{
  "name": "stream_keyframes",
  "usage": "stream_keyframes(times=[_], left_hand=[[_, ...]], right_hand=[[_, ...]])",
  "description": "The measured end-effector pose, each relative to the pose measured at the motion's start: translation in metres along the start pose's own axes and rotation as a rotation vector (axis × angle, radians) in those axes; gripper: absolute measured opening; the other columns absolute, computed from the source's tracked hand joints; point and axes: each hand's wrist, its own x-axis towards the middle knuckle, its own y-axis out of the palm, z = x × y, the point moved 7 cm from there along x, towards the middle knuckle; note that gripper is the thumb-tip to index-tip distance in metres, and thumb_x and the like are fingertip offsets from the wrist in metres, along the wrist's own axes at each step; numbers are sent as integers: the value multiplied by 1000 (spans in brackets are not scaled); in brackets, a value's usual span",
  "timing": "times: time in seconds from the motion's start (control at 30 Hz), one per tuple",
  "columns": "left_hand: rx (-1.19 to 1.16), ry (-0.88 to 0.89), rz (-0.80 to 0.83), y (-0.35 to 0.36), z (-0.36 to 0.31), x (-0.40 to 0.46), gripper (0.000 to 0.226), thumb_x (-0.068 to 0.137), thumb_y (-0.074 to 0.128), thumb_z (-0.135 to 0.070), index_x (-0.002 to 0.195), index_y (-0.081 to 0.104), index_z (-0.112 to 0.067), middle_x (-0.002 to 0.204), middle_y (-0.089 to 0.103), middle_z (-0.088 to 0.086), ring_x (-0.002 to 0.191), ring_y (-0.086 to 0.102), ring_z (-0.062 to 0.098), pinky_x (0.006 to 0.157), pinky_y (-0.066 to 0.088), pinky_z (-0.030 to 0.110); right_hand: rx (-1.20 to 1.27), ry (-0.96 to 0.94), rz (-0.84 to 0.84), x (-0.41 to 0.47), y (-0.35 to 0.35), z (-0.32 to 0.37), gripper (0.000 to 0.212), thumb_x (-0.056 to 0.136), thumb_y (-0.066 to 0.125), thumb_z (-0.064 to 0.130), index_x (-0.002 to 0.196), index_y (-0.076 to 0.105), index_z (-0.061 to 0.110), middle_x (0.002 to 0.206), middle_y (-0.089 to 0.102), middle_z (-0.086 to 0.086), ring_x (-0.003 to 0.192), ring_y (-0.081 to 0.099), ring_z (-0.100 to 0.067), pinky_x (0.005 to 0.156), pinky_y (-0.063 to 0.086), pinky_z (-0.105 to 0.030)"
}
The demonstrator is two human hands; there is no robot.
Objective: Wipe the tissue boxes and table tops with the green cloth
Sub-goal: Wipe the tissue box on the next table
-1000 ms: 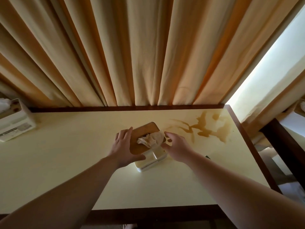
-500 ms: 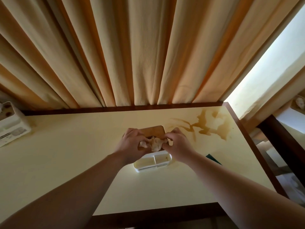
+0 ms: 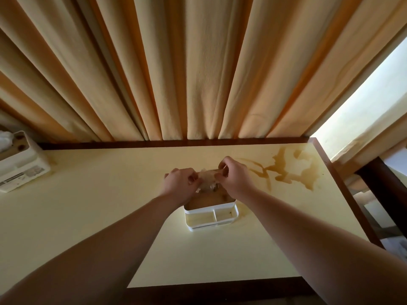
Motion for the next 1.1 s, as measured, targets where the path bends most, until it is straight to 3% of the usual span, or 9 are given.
stream_keyframes(times=[0.2,0.3,0.47,0.53,0.6,0.7,0.8,0.93,1.1], left_hand=[[-65,7,-88,-8,9,3,15,90,71,-40,96,58,-37,96,62,-13,90,59,14,82,52,40],[-11,141,-135,-11,4,-3,10,90,71,-27,97,70,-34,96,54,-10,96,54,16,91,48,43],[151,240,-55,-6,-1,-19,32,93,53,-54,116,72,-44,110,51,-11,107,42,12,97,39,36],[160,235,-58,-9,2,-26,37,94,52,-52,127,67,-46,119,50,-10,114,42,14,101,39,37],[116,226,-57,-11,8,-34,53,90,61,-54,141,56,-42,128,48,-10,121,42,14,106,42,38],[92,165,33,-4,22,-49,107,70,75,-73,156,32,-28,152,38,-5,138,38,17,117,39,42],[10,5,161,12,37,-61,147,50,80,-87,163,7,-28,167,22,-5,150,28,19,120,30,40],[-37,-41,230,38,41,-75,155,52,89,-76,159,-18,-41,166,32,-3,147,39,26,113,41,45],[-126,12,194,46,30,-93,141,78,87,-48,151,-34,-47,156,49,-2,136,54,25,107,47,38]], right_hand=[[-15,-23,9,-3,4,-12,11,93,66,16,85,62,24,88,59,9,80,57,-14,66,52,-31],[-7,-60,37,-4,9,-16,9,95,65,23,94,74,23,98,61,10,88,58,-11,75,51,-27],[-219,-195,114,-7,14,-15,31,97,57,29,120,76,25,132,59,5,115,43,-19,99,44,-38],[-190,-187,108,-14,6,-21,37,95,56,31,128,72,29,145,52,2,127,39,-23,106,42,-41],[-106,-138,139,-24,-2,-33,54,87,57,42,139,62,31,154,44,1,139,34,-23,112,39,-45],[-57,-94,237,-41,-4,-50,92,76,66,65,157,35,37,161,36,7,146,34,-18,117,38,-48],[-35,-27,373,-57,8,-61,129,66,82,69,164,2,41,168,27,10,149,36,-20,118,38,-48],[-100,-14,490,-76,32,-60,150,65,93,56,158,-25,44,172,19,2,150,36,-26,117,37,-43],[-26,-69,410,-79,34,-51,137,81,84,44,154,-31,46,167,30,-1,137,46,-20,107,46,-35]])
